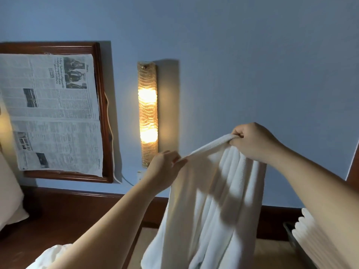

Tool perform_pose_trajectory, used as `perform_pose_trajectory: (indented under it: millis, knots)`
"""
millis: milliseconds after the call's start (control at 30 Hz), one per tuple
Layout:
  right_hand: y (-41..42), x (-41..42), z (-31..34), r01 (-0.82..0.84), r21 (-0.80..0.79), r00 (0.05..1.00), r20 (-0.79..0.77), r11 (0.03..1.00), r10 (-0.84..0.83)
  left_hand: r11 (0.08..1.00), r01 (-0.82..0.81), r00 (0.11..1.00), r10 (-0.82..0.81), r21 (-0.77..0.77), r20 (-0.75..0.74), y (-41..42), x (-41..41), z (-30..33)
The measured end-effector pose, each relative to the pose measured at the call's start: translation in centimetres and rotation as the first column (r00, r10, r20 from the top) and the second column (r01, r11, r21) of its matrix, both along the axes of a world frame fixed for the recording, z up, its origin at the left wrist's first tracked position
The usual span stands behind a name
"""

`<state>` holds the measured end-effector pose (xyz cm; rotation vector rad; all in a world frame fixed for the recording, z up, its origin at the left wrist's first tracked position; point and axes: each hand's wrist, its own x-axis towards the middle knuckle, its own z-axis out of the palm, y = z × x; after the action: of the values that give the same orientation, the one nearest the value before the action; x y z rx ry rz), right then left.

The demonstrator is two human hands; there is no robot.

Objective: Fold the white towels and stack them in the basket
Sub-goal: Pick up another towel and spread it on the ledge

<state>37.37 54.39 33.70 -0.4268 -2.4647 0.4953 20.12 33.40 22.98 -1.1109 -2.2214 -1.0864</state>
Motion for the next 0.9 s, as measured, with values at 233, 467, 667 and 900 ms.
perform_pose_trajectory:
  millis: [233, 467, 667, 900]
  knots:
    - [1.4, -0.1, -2.4, 0.109, 0.122, 0.966, 0.222, 0.986, -0.135, 0.991, -0.086, 0.98, 0.067, 0.098, 0.189, -0.9, 1.1, -1.9]
    - [-5.0, -2.8, -2.5, -0.254, -0.015, 0.946, 0.203, 0.967, 0.251, 0.986, 0.17, 0.985, -0.169, 0.001, -0.019, 2.5, 5.5, 4.8]
    - [-3.4, -1.6, -0.8, -0.097, -0.081, 0.979, 0.17, 0.992, 0.109, 0.993, 0.104, 0.994, -0.105, -0.056, -0.007, 0.2, 3.0, 2.7]
    - [-0.5, -1.7, -2.8, 0.073, -0.385, 0.993, 0.112, 0.92, -0.032, 0.998, -0.061, 0.979, 0.066, -0.035, 0.19, -2.3, 0.9, -3.6]
